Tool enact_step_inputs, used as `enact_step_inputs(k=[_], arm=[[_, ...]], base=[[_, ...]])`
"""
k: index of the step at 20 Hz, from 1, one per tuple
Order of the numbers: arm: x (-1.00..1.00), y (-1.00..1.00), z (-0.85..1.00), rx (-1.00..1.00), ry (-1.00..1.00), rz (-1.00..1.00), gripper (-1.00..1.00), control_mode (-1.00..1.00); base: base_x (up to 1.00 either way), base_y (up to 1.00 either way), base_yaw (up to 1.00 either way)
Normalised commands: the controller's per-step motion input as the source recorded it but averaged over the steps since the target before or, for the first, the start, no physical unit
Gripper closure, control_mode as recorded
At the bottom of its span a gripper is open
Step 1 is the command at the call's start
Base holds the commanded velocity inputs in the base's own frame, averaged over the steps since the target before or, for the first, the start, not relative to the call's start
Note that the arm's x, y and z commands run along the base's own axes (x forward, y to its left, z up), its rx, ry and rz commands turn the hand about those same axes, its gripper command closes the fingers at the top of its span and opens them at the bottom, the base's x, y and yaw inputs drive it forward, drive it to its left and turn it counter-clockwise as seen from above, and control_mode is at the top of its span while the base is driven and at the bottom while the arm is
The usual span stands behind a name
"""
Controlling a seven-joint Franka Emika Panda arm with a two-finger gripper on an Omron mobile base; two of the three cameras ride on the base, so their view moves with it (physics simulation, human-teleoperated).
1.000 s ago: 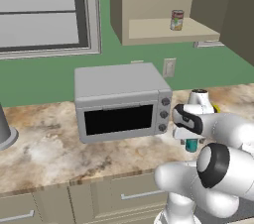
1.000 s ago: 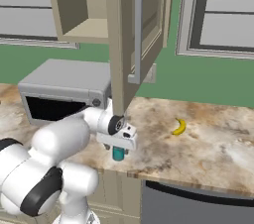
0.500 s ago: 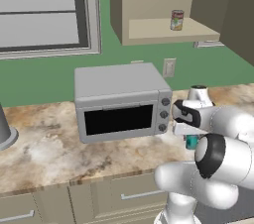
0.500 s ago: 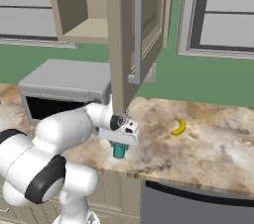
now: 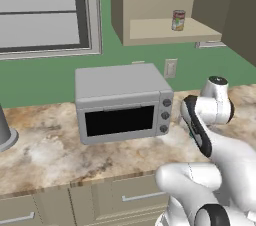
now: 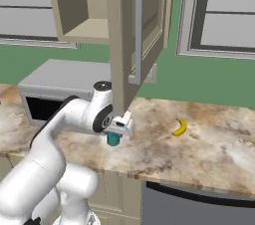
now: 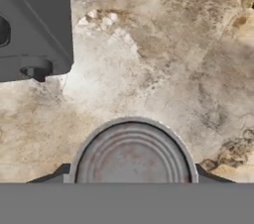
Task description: Restock the canned food cabinet by taking the new fresh canned food from the counter and placing it in the cabinet. Then, take the old canned food from the cabinet and place it on the counter.
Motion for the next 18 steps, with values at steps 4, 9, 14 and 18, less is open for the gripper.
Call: enact_step_inputs(k=[4, 9, 14, 18], arm=[[-0.43, 0.49, 1.0, -0.16, -0.58, 0.0, 1.0, -1.0], [-0.41, 0.27, 1.0, -0.14, -0.55, 0.0, 1.0, -1.0], [-0.36, 0.0, 1.0, -0.07, -0.49, 0.12, 1.0, -1.0], [-0.16, 0.15, 1.0, -0.02, -0.37, 0.2, 1.0, -1.0]], base=[[0.0, 0.0, 0.0], [0.0, 0.0, 0.0], [0.0, 0.0, 0.0], [0.0, 0.0, 0.0]])
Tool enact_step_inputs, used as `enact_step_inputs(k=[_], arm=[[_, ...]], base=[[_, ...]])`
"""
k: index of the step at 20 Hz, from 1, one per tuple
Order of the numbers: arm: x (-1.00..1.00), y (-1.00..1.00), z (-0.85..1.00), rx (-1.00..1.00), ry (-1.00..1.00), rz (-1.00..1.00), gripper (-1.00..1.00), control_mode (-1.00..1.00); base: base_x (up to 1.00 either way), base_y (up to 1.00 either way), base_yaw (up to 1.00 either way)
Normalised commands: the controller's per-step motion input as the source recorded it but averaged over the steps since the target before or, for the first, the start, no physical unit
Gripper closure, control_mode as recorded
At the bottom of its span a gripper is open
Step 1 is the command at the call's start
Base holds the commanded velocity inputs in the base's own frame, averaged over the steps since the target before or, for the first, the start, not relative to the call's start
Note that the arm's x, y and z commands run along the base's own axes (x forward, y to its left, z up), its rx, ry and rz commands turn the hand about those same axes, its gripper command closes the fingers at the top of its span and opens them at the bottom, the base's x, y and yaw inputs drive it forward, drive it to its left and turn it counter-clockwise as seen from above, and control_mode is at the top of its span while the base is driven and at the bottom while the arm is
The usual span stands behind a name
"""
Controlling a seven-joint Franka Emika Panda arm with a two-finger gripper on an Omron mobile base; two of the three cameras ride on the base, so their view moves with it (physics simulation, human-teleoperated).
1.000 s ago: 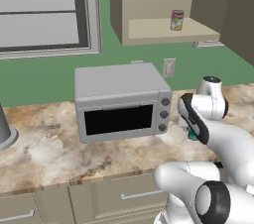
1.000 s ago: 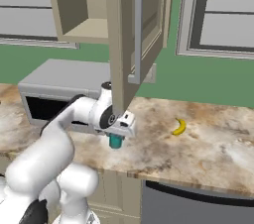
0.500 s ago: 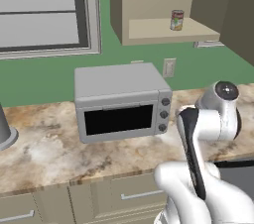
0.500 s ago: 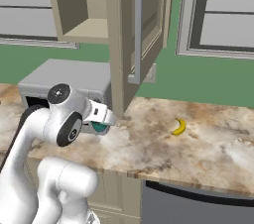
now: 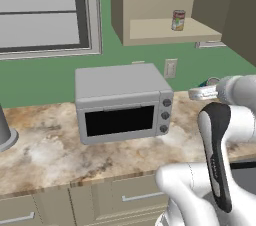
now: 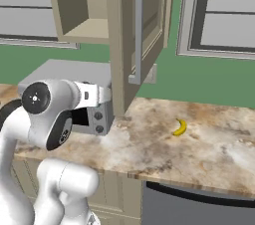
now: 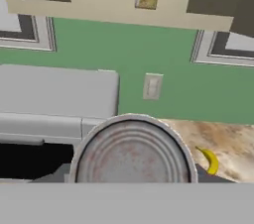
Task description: Restock the canned food cabinet by taking the new fresh canned food from the counter and placing it in the cabinet. Then, take the old canned food from the cabinet and place it on the counter.
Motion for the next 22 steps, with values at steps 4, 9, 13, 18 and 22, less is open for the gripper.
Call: enact_step_inputs(k=[4, 9, 13, 18, 22], arm=[[0.0, 0.33, 1.0, -0.05, -0.13, 0.11, 1.0, -1.0], [0.06, 0.31, 1.0, -0.03, 0.06, 0.09, 1.0, -1.0], [0.03, 0.01, 0.82, 0.0, 0.12, 0.09, 1.0, -1.0], [0.23, 0.0, 0.12, 0.0, 0.0, 0.0, 1.0, -1.0], [0.93, 0.0, 0.2, 0.0, 0.0, -0.06, 1.0, -1.0]], base=[[0.0, 0.0, 0.0], [0.0, 0.0, 0.0], [0.0, 0.0, 0.0], [0.0, 0.0, 0.0], [0.0, 0.0, 0.0]])
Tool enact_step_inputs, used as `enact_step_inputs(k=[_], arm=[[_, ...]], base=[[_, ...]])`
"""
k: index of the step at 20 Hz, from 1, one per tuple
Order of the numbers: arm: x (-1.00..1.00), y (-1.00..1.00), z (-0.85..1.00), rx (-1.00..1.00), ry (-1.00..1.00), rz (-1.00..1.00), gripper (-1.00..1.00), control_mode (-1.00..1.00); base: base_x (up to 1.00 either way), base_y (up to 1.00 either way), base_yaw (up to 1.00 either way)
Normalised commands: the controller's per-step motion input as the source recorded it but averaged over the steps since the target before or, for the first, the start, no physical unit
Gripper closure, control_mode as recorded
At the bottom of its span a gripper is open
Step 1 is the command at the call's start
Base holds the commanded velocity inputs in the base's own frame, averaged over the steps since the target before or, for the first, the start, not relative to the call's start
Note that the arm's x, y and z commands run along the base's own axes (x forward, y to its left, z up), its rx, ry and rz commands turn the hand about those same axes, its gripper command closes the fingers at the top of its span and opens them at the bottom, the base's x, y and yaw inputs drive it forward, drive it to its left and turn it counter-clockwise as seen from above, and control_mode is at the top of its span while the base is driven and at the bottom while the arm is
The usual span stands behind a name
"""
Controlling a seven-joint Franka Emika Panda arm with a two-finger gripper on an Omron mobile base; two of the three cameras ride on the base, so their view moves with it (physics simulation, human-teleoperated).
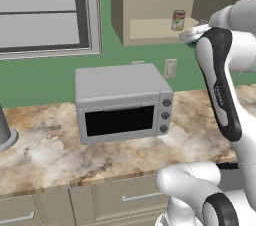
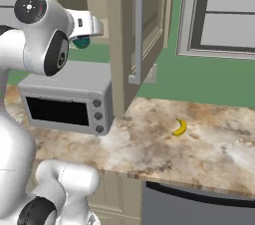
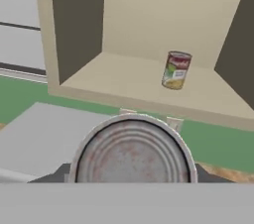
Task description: Restock the canned food cabinet by taking the new fresh canned food from the counter and placing it in the cabinet. Then, take the old canned food from the cabinet and place it on the counter.
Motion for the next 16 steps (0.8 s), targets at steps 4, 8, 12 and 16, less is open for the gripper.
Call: enact_step_inputs(k=[4, 8, 12, 16], arm=[[1.0, 0.0, 0.05, 0.0, 0.0, -0.01, 1.0, -1.0], [1.0, 0.0, 0.0, 0.0, 0.09, 0.0, 1.0, -1.0], [0.99, 0.0, -0.01, 0.0, 0.1, 0.0, 1.0, -1.0], [0.74, 0.0, -0.23, 0.0, 0.13, 0.0, 1.0, -1.0]], base=[[0.0, 0.0, 0.0], [0.0, 0.0, 0.0], [0.0, 0.0, 0.0], [0.0, 0.0, 0.0]])
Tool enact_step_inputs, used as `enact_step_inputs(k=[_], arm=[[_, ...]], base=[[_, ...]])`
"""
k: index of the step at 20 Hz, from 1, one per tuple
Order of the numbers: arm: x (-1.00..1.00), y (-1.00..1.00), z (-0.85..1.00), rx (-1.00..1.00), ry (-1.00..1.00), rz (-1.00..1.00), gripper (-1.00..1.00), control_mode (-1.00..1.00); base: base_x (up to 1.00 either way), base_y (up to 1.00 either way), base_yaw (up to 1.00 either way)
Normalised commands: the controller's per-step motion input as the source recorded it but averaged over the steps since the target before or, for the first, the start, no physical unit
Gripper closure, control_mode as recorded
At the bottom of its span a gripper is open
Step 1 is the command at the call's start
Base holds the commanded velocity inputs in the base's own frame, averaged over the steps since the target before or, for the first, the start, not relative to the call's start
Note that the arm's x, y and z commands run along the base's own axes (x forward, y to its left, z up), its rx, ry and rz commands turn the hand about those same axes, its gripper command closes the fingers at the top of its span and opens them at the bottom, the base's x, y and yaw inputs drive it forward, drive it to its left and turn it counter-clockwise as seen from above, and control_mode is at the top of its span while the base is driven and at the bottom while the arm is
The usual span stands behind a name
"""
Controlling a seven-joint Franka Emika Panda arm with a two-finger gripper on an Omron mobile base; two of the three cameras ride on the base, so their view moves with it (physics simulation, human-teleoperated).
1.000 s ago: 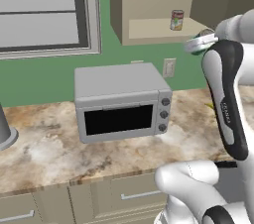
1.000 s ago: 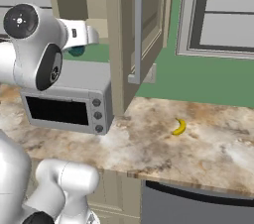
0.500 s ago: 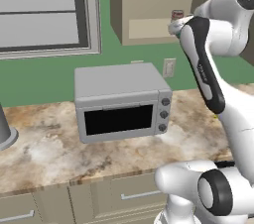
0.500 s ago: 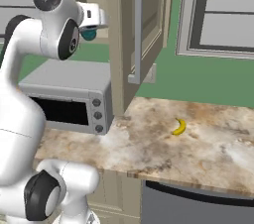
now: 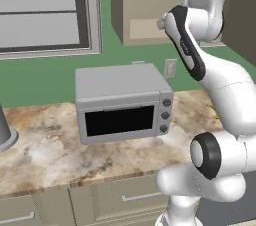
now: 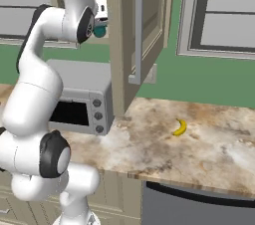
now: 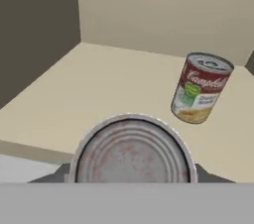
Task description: Restock the canned food cabinet by taking the new fresh canned food from the counter and placing it in the cabinet. Then, take the old canned food from the cabinet and place it on the counter.
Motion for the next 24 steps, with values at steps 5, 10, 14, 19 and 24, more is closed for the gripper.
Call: enact_step_inputs(k=[5, 10, 14, 19, 24], arm=[[0.72, 0.07, -0.33, 0.0, 0.08, 0.0, 1.0, -1.0], [0.9, 0.1, -0.03, 0.0, 0.0, -0.01, -1.0, -1.0], [0.64, 0.0, 0.0, 0.0, 0.0, -0.03, -1.0, -1.0], [0.1, 0.05, 0.0, 0.0, -0.09, -0.02, -1.0, -1.0], [-0.64, 0.06, 0.13, 0.0, -0.27, -0.03, -1.0, -1.0]], base=[[0.0, 0.0, 0.0], [0.0, 0.0, 0.0], [0.0, 0.0, 0.0], [0.0, 0.0, 0.0], [0.0, 0.0, 0.0]])
